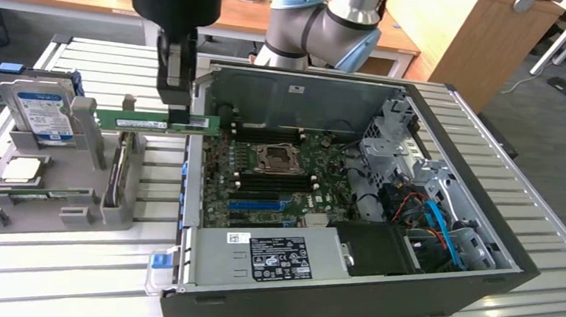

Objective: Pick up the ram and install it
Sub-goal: 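Pick up the ram and move it above insertion slot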

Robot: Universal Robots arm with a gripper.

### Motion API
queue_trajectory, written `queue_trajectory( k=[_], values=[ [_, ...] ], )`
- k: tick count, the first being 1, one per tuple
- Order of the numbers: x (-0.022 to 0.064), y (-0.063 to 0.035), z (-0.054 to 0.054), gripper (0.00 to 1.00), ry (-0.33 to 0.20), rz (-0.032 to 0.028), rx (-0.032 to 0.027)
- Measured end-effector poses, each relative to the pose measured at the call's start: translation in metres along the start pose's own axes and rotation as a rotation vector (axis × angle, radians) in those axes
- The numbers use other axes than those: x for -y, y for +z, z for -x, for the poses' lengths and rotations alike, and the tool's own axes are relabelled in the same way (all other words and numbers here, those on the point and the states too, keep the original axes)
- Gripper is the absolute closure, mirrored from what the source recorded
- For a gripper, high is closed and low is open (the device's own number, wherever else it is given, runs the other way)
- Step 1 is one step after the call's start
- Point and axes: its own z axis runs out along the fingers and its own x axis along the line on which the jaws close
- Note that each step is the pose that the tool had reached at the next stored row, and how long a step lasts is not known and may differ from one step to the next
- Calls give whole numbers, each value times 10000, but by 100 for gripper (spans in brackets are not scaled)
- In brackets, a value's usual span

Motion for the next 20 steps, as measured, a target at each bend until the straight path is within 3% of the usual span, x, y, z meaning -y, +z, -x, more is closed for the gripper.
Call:
queue_trajectory(
  k=[20],
  values=[
    [587,1,-6,88,1,0,-1]
  ],
)
